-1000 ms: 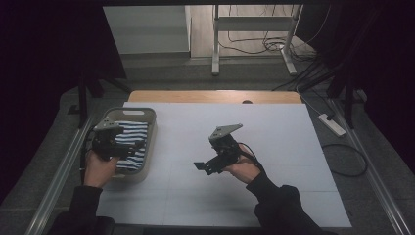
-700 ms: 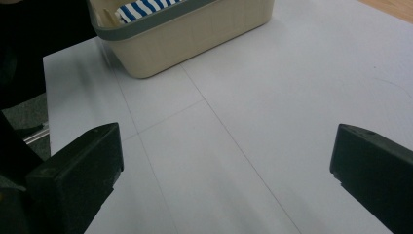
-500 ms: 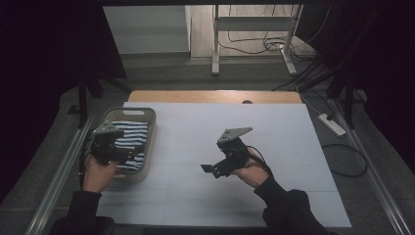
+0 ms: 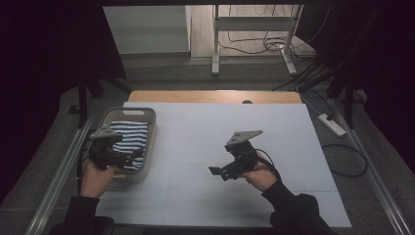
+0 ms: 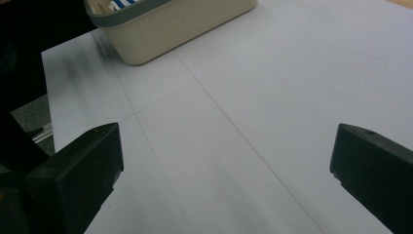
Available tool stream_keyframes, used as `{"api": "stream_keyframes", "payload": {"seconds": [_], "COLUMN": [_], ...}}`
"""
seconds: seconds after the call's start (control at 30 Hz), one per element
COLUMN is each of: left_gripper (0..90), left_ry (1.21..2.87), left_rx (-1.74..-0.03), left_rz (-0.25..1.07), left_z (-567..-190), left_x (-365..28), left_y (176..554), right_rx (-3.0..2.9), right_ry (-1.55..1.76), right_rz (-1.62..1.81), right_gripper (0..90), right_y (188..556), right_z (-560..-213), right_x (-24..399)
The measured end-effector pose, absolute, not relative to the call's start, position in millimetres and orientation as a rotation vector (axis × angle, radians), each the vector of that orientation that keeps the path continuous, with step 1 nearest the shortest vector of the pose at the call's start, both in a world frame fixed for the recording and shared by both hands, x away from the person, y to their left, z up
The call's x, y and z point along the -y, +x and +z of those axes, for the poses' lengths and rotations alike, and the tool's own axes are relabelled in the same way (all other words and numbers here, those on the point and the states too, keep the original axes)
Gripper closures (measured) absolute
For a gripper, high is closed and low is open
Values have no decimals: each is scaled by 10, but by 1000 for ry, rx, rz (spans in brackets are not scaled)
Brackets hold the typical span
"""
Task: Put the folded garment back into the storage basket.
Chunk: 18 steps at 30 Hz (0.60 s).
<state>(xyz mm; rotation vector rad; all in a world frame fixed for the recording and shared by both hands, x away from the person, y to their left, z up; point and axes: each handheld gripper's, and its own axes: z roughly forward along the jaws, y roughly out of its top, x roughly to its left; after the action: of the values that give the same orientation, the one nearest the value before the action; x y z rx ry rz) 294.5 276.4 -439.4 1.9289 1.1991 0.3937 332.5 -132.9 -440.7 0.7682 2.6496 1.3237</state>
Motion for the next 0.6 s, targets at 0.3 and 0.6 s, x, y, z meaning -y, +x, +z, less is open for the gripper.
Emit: {"api": "stream_keyframes", "payload": {"seconds": [0.3,0.6], "left_gripper": [0,0], "left_ry": [1931,1938], "left_rx": [-1203,-1203], "left_rz": [394,396], "left_z": [-4415,-4441], "left_x": [-2760,-2748], "left_y": [2872,2799], "right_rx": [-2631,-2609], "right_ry": [797,828], "right_rz": [1311,1310], "right_gripper": [0,0], "right_y": [3275,3222], "right_z": [-4429,-4433], "right_x": [1472,1655]}}
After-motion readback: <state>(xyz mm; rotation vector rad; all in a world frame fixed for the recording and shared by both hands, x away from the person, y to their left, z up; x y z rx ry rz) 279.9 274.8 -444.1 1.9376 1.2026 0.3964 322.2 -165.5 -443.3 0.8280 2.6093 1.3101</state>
